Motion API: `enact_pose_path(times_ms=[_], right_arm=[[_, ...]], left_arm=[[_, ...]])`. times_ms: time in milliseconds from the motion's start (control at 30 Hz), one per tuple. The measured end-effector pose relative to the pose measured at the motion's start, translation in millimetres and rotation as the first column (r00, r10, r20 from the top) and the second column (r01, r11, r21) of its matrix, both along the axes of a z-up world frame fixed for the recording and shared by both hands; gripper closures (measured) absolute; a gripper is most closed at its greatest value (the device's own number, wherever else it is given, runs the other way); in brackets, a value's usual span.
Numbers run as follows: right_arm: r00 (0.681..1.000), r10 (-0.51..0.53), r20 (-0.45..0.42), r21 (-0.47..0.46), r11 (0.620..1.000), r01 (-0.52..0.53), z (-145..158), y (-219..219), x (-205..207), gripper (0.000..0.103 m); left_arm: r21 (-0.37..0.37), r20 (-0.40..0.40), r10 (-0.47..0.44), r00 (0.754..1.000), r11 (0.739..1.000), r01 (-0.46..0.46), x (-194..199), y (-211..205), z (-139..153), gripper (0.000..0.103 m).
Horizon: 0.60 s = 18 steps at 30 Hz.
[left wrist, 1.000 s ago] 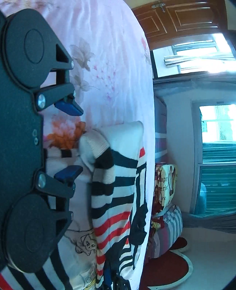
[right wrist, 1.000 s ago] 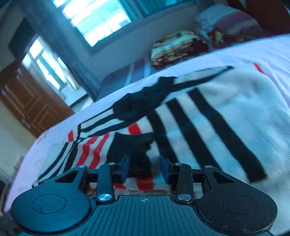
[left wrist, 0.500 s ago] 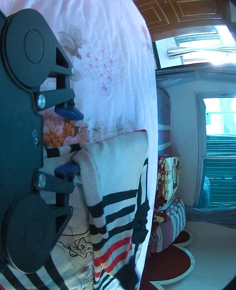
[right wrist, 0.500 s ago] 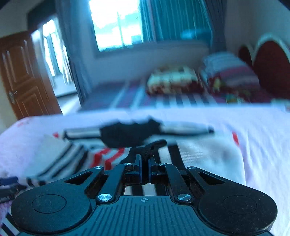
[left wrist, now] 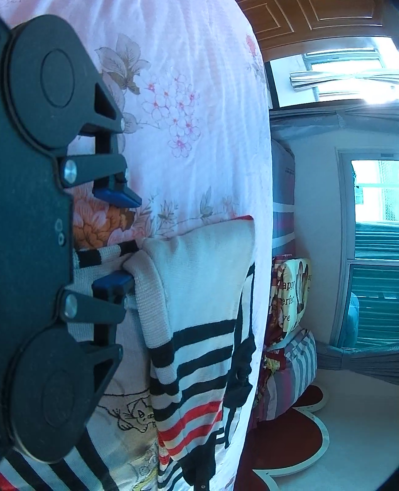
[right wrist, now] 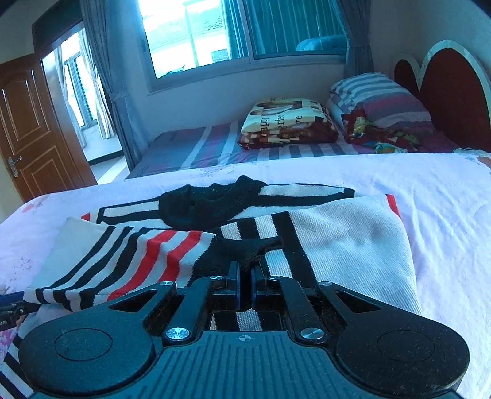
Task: Fold small clothes
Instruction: 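Fold the sweater side over with the right tool while the left tool presses the folded edge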
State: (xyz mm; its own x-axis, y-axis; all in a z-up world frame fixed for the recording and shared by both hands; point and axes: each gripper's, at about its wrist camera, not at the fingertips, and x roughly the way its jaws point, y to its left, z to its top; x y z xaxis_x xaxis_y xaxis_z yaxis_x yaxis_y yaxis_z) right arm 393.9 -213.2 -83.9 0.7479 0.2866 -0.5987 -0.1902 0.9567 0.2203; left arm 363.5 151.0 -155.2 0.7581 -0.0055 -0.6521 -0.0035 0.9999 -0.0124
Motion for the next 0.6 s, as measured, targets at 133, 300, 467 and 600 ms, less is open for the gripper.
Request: enact_pose_path(times_ms=[133,300,467,600], right_arm=[[0.999,-0.021,-0.032,0.013,1.000,0.021,-5,-2,-4,0.097],[0.997,-0.056,-0.059,0.008,0.998,0.057,-15,-6,-6,0.097],[0.996,-0.086,0.011,0.051,0.995,0.086,4,-9,-17,0.097],[0.999,-0.030,-0.026,-0.008,1.000,0.030,-6,10,-6,0.097]], left_arm=[[0.003,-0.011,-0.007,1.000,1.000,0.007,1,0,-1,0.058],[0.003,0.025,-0.099,0.995,0.995,0.099,-17,0,7,0.058],[-0.086,0.116,-0.118,0.986,0.988,0.128,-24,-3,32,0.057],[-0.111,0.044,-0.133,0.990,0.984,0.137,8,-24,17,0.057]])
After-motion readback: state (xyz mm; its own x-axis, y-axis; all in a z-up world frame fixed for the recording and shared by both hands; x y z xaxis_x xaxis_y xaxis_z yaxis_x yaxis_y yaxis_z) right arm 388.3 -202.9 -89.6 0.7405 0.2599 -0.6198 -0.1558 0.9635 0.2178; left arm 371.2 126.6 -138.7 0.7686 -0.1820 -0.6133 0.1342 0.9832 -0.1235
